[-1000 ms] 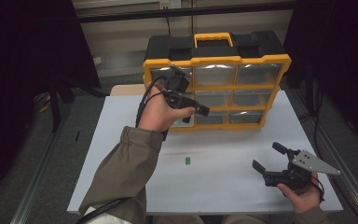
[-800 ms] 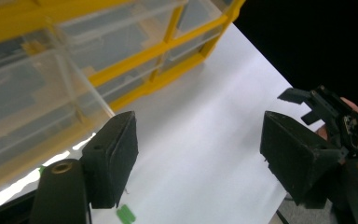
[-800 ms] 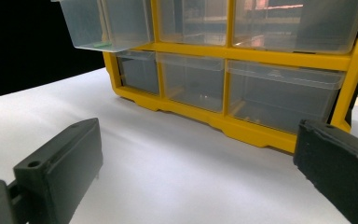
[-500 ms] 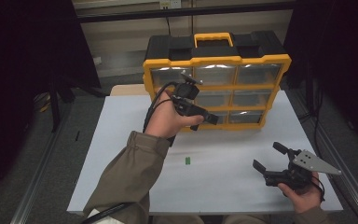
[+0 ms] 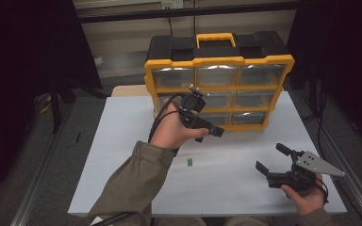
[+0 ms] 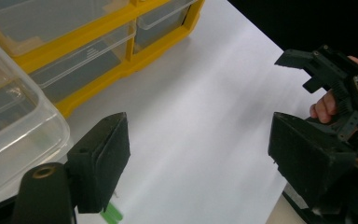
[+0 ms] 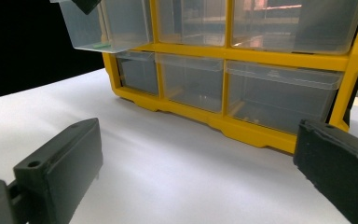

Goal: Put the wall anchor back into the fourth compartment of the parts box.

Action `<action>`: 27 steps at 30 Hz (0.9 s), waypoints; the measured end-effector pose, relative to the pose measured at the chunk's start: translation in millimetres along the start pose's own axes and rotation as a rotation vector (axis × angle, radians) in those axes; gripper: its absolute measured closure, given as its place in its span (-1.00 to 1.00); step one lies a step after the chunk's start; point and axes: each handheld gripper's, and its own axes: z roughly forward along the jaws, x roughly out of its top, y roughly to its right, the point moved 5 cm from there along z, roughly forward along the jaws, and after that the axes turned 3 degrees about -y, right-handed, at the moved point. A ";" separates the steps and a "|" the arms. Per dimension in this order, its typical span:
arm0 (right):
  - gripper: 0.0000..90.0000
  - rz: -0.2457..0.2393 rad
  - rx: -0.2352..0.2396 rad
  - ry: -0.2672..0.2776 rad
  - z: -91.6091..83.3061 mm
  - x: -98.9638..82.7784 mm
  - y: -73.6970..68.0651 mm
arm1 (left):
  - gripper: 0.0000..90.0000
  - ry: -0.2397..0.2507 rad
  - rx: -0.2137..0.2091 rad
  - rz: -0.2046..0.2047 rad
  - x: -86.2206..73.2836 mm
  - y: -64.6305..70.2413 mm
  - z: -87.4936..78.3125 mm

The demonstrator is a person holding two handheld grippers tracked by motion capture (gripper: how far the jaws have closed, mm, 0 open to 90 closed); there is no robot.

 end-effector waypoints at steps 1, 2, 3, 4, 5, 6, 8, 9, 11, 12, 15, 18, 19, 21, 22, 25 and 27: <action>-0.97 -0.001 -0.001 0.000 -0.1 0.0 0.1 | -0.55 0.001 0.000 -0.001 -0.5 0.0 0.7; -0.98 0.000 -0.001 0.001 -0.1 0.0 0.1 | -0.55 -0.002 0.001 0.003 -1.7 0.0 1.9; -0.97 0.002 -0.001 0.001 -0.1 0.1 0.1 | -0.55 -0.005 0.003 0.007 -2.8 -0.2 2.8; -0.97 0.001 -0.002 0.001 -0.1 0.1 0.1 | -0.55 -0.006 0.002 0.012 -3.8 -0.5 3.6; -0.97 0.001 -0.002 0.000 -0.2 0.1 0.2 | -0.55 -0.005 0.006 0.007 -5.1 -0.2 4.8; -0.97 0.001 -0.001 0.001 0.0 0.1 0.1 | -0.55 -0.004 0.006 0.015 -6.1 -0.4 6.1; -0.98 0.001 0.000 -0.001 -0.2 0.1 0.1 | -0.56 -0.003 0.007 0.020 -8.3 -1.1 7.9; -0.98 0.000 -0.004 -0.001 -0.3 0.1 0.2 | -0.57 -0.005 0.008 0.024 -10.1 -1.7 8.9; -0.98 0.006 -0.006 -0.001 -0.5 0.2 0.2 | -0.58 0.004 0.006 0.025 -12.2 -2.8 10.3; -0.98 0.005 -0.006 -0.001 -0.6 0.2 0.2 | -0.60 0.012 0.006 0.028 -14.0 -3.6 11.6; -0.98 0.003 -0.003 -0.003 -0.8 0.2 0.4 | -0.62 0.025 0.015 0.031 -18.5 -6.0 13.9; -0.97 0.002 -0.004 -0.001 -0.8 0.3 0.5 | -0.63 0.055 0.018 0.014 -22.2 -8.0 16.8; -0.97 0.000 -0.004 -0.001 -0.9 0.4 0.7 | -0.63 0.057 0.024 0.015 -23.2 -8.8 16.8; -0.97 0.001 -0.004 0.000 -0.8 0.4 0.6 | -0.63 0.067 0.030 0.012 -25.6 -10.0 17.6; -0.98 -0.002 -0.002 -0.002 -1.1 0.3 0.8 | -0.63 0.071 0.027 0.012 -28.0 -11.3 18.2; -0.98 -0.002 -0.003 -0.002 -0.9 0.3 0.8 | -0.63 0.071 0.028 0.016 -32.7 -13.3 19.5; -0.97 -0.001 -0.007 -0.003 -0.9 0.3 0.7 | -0.63 0.075 0.035 -0.001 -36.6 -14.4 21.2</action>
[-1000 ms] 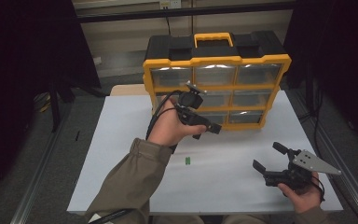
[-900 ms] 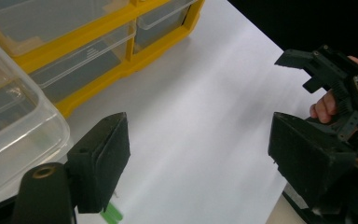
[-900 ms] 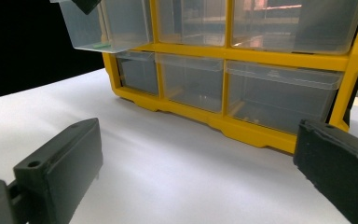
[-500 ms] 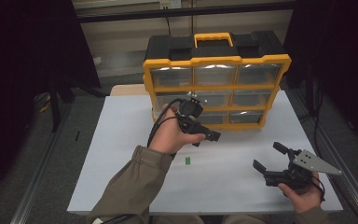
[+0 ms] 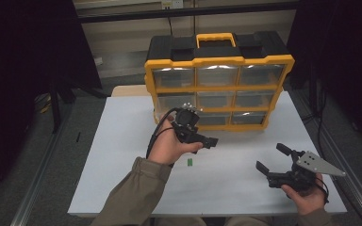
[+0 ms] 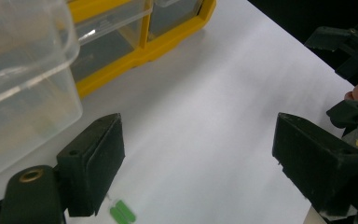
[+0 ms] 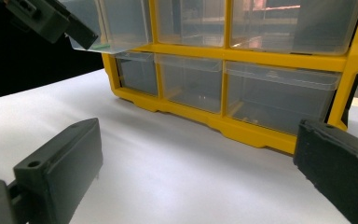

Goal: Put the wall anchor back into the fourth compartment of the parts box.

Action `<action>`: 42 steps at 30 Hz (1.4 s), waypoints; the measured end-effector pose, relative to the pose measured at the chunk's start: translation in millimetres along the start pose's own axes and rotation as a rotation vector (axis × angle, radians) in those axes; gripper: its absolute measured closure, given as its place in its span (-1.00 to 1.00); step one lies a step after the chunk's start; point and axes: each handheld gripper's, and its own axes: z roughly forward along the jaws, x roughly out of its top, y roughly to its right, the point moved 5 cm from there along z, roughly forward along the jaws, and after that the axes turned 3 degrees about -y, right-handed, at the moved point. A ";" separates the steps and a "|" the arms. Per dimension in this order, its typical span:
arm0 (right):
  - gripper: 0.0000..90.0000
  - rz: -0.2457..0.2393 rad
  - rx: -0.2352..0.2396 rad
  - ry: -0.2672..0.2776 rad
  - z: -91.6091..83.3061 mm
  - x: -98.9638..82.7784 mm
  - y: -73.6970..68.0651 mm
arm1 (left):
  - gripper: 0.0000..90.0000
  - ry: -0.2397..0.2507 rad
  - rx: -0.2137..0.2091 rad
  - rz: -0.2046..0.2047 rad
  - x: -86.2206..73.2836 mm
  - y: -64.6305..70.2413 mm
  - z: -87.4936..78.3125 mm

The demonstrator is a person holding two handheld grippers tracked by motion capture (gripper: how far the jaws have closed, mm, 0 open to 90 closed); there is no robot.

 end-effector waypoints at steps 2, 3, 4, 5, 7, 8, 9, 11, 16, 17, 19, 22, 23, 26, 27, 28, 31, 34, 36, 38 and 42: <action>-0.97 -0.003 0.004 0.003 0.2 0.1 -0.3 | -0.63 0.006 -0.003 -0.001 -3.6 -2.4 1.1; -0.97 -0.001 0.000 0.001 0.0 0.1 -0.1 | -0.63 0.011 0.005 -0.007 -5.4 -3.3 1.6; -0.98 0.001 0.000 0.001 0.1 0.2 -0.2 | -0.63 0.010 0.016 -0.005 -7.2 -4.4 1.6; -0.98 0.002 -0.003 0.003 0.3 0.2 -0.2 | -0.63 0.016 0.016 -0.006 -9.4 -5.5 2.0; -0.98 0.000 -0.002 0.000 0.0 0.1 0.1 | -0.63 0.030 0.024 -0.020 -15.0 -8.1 3.6; -0.98 -0.001 0.000 0.001 0.1 0.0 0.1 | -0.63 0.023 0.019 -0.016 -17.6 -9.5 3.6; -0.98 0.000 0.000 0.001 0.1 0.1 0.1 | -0.63 0.021 0.021 -0.019 -21.5 -11.9 4.7; -0.98 -0.001 0.002 0.003 0.1 0.1 -0.2 | -0.63 0.024 0.044 -0.029 -27.5 -15.4 7.1; -0.98 0.001 -0.002 0.006 0.4 0.4 -0.3 | -0.63 0.029 0.049 -0.050 -38.8 -23.6 9.6; -0.98 0.000 -0.003 0.004 0.3 0.3 -0.2 | -0.63 0.037 0.054 -0.058 -40.9 -25.1 10.7; -0.98 0.001 -0.004 0.004 0.3 0.3 -0.2 | -0.64 0.048 0.050 -0.073 -45.5 -27.8 12.0; -0.98 -0.004 0.003 0.004 0.3 0.2 -0.4 | -0.65 0.053 0.051 -0.076 -52.1 -30.2 14.8; -0.98 0.000 -0.002 0.004 0.3 0.3 -0.3 | -0.65 0.063 0.057 -0.080 -54.3 -31.2 16.2; -0.98 -0.004 0.000 0.003 0.2 0.2 -0.3 | -0.65 0.060 0.074 -0.081 -60.9 -35.0 17.7; -0.98 -0.004 0.001 0.003 0.1 0.2 -0.3 | -0.65 0.073 0.081 -0.092 -63.7 -36.8 18.7; -0.98 0.000 0.003 0.003 0.2 0.3 -0.5 | -0.65 0.077 0.090 -0.091 -65.8 -38.7 19.3; -0.98 -0.002 0.001 0.004 0.6 0.2 -0.6 | -0.65 0.089 0.111 -0.105 -72.3 -42.7 22.0; -0.98 -0.003 0.002 0.006 0.6 0.4 -0.8 | -0.64 0.089 0.125 -0.109 -79.3 -46.6 26.0; -0.98 -0.001 0.002 0.006 0.6 0.3 -0.8 | -0.63 0.101 0.140 -0.126 -83.3 -48.5 29.4; -0.98 -0.004 0.002 0.003 0.7 0.1 -0.5 | -0.60 0.096 0.159 -0.118 -87.7 -52.6 30.6; -0.98 -0.005 0.002 0.004 0.6 0.1 -0.5 | -0.45 0.101 0.181 -0.119 -94.2 -57.4 34.3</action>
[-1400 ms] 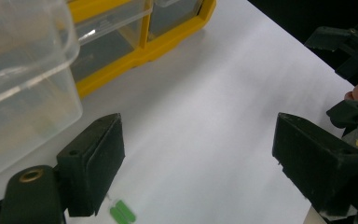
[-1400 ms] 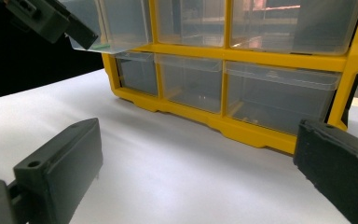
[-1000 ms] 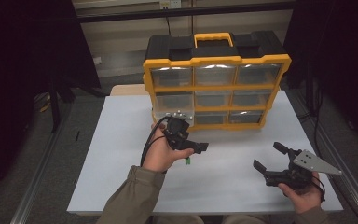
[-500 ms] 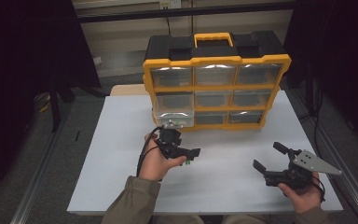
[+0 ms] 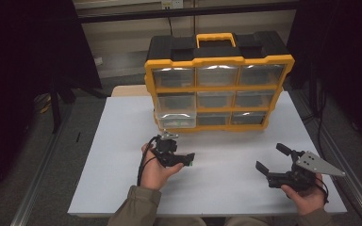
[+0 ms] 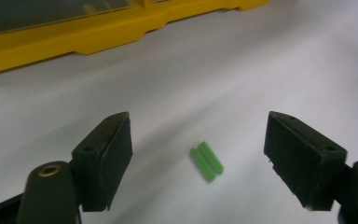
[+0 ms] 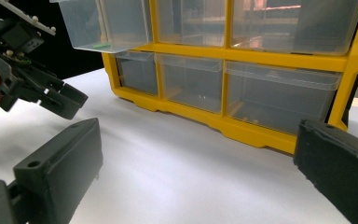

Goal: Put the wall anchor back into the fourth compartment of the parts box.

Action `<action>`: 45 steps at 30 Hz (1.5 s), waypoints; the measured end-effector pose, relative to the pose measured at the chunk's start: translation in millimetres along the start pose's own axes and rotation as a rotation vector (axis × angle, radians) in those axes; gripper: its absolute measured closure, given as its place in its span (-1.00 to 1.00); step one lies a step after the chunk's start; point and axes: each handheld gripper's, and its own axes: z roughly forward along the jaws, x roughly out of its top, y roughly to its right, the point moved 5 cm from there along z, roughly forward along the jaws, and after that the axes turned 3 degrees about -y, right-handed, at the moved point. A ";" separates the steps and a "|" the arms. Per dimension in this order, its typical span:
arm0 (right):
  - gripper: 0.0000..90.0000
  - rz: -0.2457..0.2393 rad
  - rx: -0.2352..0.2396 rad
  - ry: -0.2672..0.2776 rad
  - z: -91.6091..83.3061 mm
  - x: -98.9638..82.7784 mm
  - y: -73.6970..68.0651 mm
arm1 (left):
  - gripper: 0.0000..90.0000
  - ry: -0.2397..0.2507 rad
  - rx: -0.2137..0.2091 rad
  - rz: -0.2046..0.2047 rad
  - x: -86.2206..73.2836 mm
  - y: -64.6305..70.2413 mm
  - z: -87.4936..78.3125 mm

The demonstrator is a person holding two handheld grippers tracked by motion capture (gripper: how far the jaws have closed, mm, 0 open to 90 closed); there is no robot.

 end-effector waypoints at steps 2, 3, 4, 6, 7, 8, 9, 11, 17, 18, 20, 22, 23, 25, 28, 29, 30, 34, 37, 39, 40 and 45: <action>-0.98 0.001 -0.002 0.000 0.1 0.0 0.0 | -0.31 0.000 0.011 0.005 -3.0 -1.0 2.8; -0.98 0.000 0.000 -0.001 0.1 -0.1 -0.1 | -0.21 -0.007 0.012 0.018 -5.1 -1.3 3.7; -0.98 0.000 -0.001 -0.001 0.1 -0.1 -0.2 | -0.07 -0.013 0.009 0.021 -6.9 -1.2 4.7; -0.98 0.003 -0.002 0.000 0.2 0.0 -0.2 | -0.03 0.003 0.021 0.026 -9.7 -0.7 7.9; -0.98 0.003 -0.003 -0.001 0.1 0.0 -0.1 | 0.07 -0.010 0.022 0.033 -11.8 -0.5 9.1; -0.98 0.003 -0.003 -0.001 0.1 0.0 -0.1 | 0.09 -0.013 0.017 0.032 -13.4 0.0 10.3; -0.98 0.003 -0.002 -0.001 0.1 -0.1 -0.1 | 0.08 -0.012 0.026 0.039 -14.7 0.6 11.6; -0.98 0.003 -0.001 -0.001 0.1 -0.1 -0.3 | 0.12 -0.008 0.022 0.039 -16.7 1.9 13.6; -0.98 0.002 0.000 -0.002 0.1 -0.1 -0.3 | 0.23 0.002 0.031 0.051 -18.7 3.2 17.3; -0.98 0.001 -0.001 -0.002 0.2 -0.1 -0.3 | 0.25 -0.009 0.039 0.059 -19.1 3.8 17.2; -0.98 -0.003 -0.001 -0.006 0.0 -0.3 -0.3 | 0.29 -0.001 0.035 0.061 -19.6 5.7 19.3; -0.97 -0.004 0.000 -0.006 0.1 -0.4 -0.4 | 0.33 -0.025 0.043 0.077 -20.4 5.5 19.4; -0.97 -0.004 -0.001 -0.007 0.2 -0.5 -0.4 | 0.34 -0.011 0.039 0.075 -20.2 6.4 21.3; -0.97 -0.004 -0.001 -0.006 0.0 -0.3 -0.4 | 0.38 -0.022 0.043 0.080 -21.3 6.9 22.2; -0.97 -0.004 -0.003 -0.004 0.0 -0.1 -0.1 | 0.44 -0.017 0.035 0.075 -21.0 8.4 22.7; -0.97 -0.002 -0.004 -0.005 0.0 -0.2 -0.1 | 0.48 -0.028 0.043 0.079 -20.6 8.6 21.4; -0.97 -0.002 -0.003 -0.005 0.0 -0.2 -0.1 | 0.52 -0.030 0.052 0.077 -20.4 8.5 21.1; -0.97 0.006 -0.008 0.001 0.0 0.4 -0.4 | 0.58 -0.046 0.055 0.078 -20.9 5.3 18.5; -0.97 -0.003 -0.003 -0.004 -0.1 0.0 -0.2 | 0.64 -0.072 0.061 0.072 -22.2 2.0 14.5; -0.97 -0.004 -0.003 -0.004 0.0 0.0 -0.2 | 0.68 -0.052 0.075 0.070 -21.8 0.5 14.8; -0.97 -0.001 -0.003 -0.005 0.0 -0.1 -0.2 | 0.70 -0.054 0.070 0.059 -22.1 0.5 14.3; -0.97 -0.003 -0.003 -0.004 0.0 0.0 -0.2 | 0.71 -0.053 0.053 0.063 -19.5 3.4 16.3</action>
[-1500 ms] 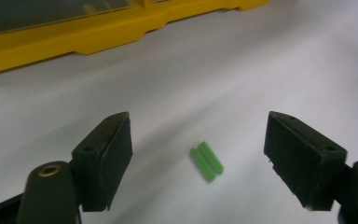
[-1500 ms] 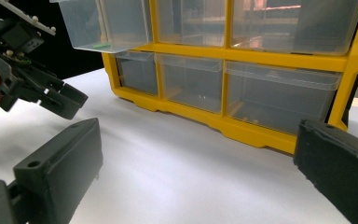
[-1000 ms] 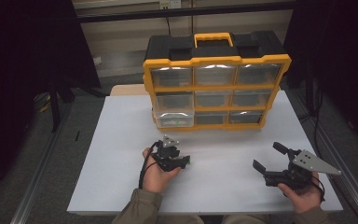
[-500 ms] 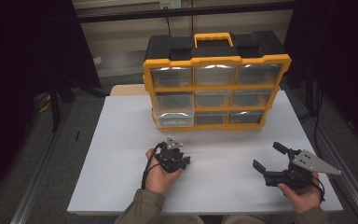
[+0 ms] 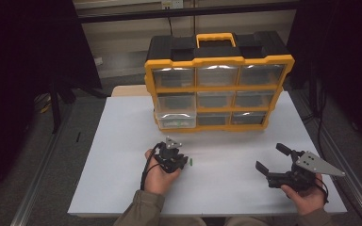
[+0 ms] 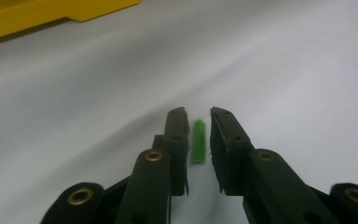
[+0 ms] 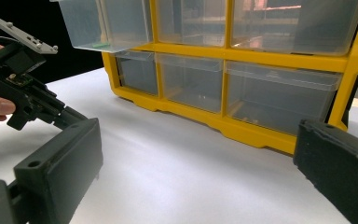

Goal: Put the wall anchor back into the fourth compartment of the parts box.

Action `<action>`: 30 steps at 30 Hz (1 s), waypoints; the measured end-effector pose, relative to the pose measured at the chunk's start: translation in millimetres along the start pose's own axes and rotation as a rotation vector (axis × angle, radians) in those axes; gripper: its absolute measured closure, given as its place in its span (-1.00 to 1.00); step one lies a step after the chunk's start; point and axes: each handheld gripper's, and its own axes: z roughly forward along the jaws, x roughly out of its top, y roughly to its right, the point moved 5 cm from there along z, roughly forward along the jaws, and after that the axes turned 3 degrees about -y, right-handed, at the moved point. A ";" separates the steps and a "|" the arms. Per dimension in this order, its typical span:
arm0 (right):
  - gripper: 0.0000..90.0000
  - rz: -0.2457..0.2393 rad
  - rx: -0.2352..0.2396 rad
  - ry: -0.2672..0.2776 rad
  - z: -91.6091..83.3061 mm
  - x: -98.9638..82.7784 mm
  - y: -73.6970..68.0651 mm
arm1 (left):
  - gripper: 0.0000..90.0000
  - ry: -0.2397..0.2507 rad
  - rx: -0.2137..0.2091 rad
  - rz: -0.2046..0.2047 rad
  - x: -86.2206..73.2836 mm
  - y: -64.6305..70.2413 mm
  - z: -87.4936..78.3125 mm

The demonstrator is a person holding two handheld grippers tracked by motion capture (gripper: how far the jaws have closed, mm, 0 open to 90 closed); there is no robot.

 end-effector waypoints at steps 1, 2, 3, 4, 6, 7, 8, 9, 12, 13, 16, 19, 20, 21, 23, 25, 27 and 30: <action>-0.97 0.000 0.000 -0.001 0.0 -0.1 -0.2 | 0.72 0.000 -0.004 -0.005 0.2 1.1 1.4; -0.97 -0.004 0.002 -0.002 0.0 -0.3 -0.1 | 0.75 -0.022 0.002 0.005 -0.7 0.8 1.8; -0.97 -0.003 0.001 -0.002 0.0 -0.3 -0.1 | 0.75 -0.035 0.010 0.015 -1.7 0.2 2.7; -0.97 0.000 0.000 -0.001 -0.1 -0.1 -0.1 | 0.77 -0.034 0.015 0.008 -1.8 -0.1 2.9; -0.97 0.002 -0.002 0.003 -0.1 0.2 0.2 | 0.82 -0.026 0.016 -0.020 -1.0 -0.2 3.7; -0.97 -0.001 -0.001 0.000 -0.1 -0.1 0.3 | 0.85 -0.036 0.019 -0.021 -0.8 -0.3 3.2; -0.97 0.001 -0.001 -0.001 -0.1 -0.1 0.1 | 0.86 -0.055 0.023 -0.018 -0.6 -0.9 2.2; -0.97 0.000 -0.001 -0.001 -0.1 -0.2 0.0 | 0.88 -0.052 0.015 -0.031 0.0 -0.5 2.8; -0.97 -0.001 -0.001 0.000 -0.1 -0.1 0.2 | 0.89 -0.081 0.008 -0.038 1.6 -1.7 1.5; -0.97 0.001 -0.001 -0.001 -0.1 -0.1 0.2 | 0.89 -0.091 0.006 -0.040 2.0 -1.8 1.1; -0.97 0.001 -0.002 0.001 0.0 0.0 0.3 | 0.89 -0.108 -0.028 -0.062 4.4 -0.6 -1.6; -0.97 0.000 -0.001 0.000 0.0 -0.1 0.2 | 0.89 -0.108 -0.046 -0.059 9.8 1.8 -6.8; -0.97 -0.001 -0.001 0.000 0.0 -0.1 0.2 | 0.89 -0.106 -0.054 -0.069 12.0 4.0 -8.2; -0.97 0.001 -0.001 -0.001 0.0 -0.1 0.2 | 0.89 -0.113 -0.067 -0.061 13.6 5.4 -9.9; -0.97 0.002 -0.001 -0.001 0.1 -0.2 0.1 | 0.89 -0.116 -0.084 -0.067 17.5 9.5 -12.4; -0.97 0.000 0.000 -0.001 0.1 -0.2 0.1 | 0.89 -0.130 -0.107 -0.053 21.2 12.4 -14.3; -0.97 0.001 -0.001 -0.002 0.2 -0.2 0.0 | 0.89 -0.143 -0.123 -0.037 25.2 15.7 -15.6; -0.97 -0.001 0.000 0.000 0.1 -0.2 0.1 | 0.89 -0.162 -0.139 -0.026 31.7 19.9 -16.9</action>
